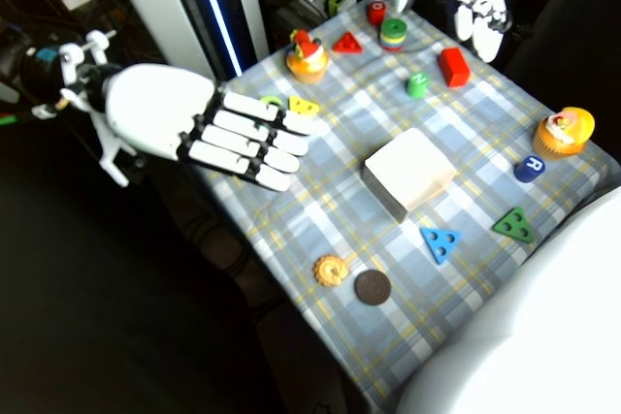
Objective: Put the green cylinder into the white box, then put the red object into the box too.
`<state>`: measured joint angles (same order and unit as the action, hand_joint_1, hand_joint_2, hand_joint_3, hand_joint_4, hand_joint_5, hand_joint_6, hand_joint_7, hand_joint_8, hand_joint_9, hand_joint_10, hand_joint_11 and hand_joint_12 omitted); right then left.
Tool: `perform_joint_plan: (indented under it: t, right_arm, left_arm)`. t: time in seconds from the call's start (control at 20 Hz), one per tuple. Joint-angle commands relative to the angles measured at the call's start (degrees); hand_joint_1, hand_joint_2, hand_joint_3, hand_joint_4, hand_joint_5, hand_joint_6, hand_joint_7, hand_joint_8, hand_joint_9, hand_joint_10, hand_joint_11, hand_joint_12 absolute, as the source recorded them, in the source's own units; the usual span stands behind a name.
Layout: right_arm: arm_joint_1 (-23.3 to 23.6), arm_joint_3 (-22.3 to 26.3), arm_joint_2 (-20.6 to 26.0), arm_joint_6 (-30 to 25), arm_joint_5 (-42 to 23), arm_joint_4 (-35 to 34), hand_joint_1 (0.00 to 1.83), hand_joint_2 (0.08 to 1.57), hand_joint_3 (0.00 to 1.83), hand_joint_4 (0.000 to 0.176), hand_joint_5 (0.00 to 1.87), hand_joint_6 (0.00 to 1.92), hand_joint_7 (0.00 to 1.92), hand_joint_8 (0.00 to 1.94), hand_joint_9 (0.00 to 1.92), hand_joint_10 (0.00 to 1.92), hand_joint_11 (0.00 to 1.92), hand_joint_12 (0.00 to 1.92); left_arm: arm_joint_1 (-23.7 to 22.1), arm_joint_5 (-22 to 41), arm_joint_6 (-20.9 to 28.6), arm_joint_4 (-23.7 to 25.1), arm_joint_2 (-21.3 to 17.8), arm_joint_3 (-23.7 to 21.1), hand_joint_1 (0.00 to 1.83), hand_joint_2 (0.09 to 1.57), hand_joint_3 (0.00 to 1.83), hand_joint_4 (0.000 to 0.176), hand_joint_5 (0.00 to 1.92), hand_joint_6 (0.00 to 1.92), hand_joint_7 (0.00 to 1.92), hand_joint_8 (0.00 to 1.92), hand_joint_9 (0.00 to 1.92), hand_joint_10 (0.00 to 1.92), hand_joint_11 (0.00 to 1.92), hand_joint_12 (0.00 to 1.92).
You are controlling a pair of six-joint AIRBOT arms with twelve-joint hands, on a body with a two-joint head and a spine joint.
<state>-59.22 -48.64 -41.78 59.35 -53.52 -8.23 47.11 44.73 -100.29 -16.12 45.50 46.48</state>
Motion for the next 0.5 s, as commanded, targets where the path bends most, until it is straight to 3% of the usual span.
perform_joint_plan:
  t: [0.0,0.1,0.15,0.25,0.3,0.35,0.4,0.45]
  right_arm:
    - [0.09,0.26,-0.26,0.15,-8.19,-0.51,0.58,1.17,0.01,0.0,0.0,0.0,0.0,0.0,0.0,0.0,0.0,0.26]
    - [-0.1,0.33,-0.53,0.15,-9.03,-0.94,0.49,1.19,0.0,0.0,0.0,0.0,0.0,0.0,0.0,0.0,0.0,0.51]
    - [-0.17,0.34,-0.58,0.15,-9.23,-1.09,0.47,1.2,0.0,0.0,0.0,0.0,0.0,0.0,0.0,0.0,0.0,0.52]
    - [-0.28,0.41,-0.58,0.14,-9.61,-1.34,0.46,1.2,0.0,0.0,0.0,0.0,0.0,0.0,0.0,0.0,0.0,0.41]
    - [-0.33,0.45,-0.58,0.13,-9.84,-1.4,0.46,1.21,0.0,0.006,0.0,0.0,0.0,0.0,0.0,0.0,0.0,0.2]
    - [-0.35,0.51,-0.58,0.13,-10.1,-1.44,0.47,1.21,0.0,0.014,0.0,0.0,0.0,0.0,0.0,0.0,0.0,0.06]
    - [-0.35,0.53,-0.58,0.08,-10.31,-1.49,0.46,1.21,0.0,0.009,0.0,0.0,0.0,0.0,0.0,0.0,0.0,0.03]
    - [-0.36,0.53,-0.58,0.03,-10.42,-1.53,0.48,1.21,0.0,0.022,0.0,0.0,0.0,0.0,0.0,0.0,0.0,0.01]
  left_arm:
    - [-0.09,6.23,0.35,0.36,0.22,0.23,0.79,1.05,0.0,0.055,0.0,0.0,0.02,0.01,0.04,0.02,0.01,0.01]
    - [0.55,5.64,0.32,-0.35,0.39,0.46,0.86,1.01,0.0,0.062,0.0,0.0,0.02,0.01,0.05,0.01,0.04,0.02]
    - [0.79,5.35,0.1,-0.88,0.49,0.64,0.89,1.01,0.0,0.06,0.0,0.0,0.03,0.01,0.06,0.02,0.04,0.02]
    - [1.02,4.26,-2.44,-2.79,0.81,0.84,0.86,0.99,0.0,0.049,0.03,0.0,0.09,0.01,0.08,0.01,0.0,0.49]
    - [0.99,3.33,-4.64,-3.97,1.09,0.87,0.82,1.0,0.0,0.062,0.05,0.01,0.15,0.02,0.11,0.03,0.0,0.73]
    - [0.99,2.53,-5.9,-4.64,1.36,1.03,0.85,1.01,0.0,0.055,0.11,0.01,0.23,0.02,0.16,0.06,0.0,1.03]
    - [0.99,1.66,-6.54,-5.05,1.61,1.29,0.88,1.01,0.0,0.057,0.14,0.01,0.26,0.02,0.17,0.08,0.0,1.15]
    - [0.99,1.04,-6.6,-5.25,1.83,1.6,0.89,1.02,0.0,0.056,0.17,0.01,0.31,0.01,0.15,0.22,0.0,1.23]
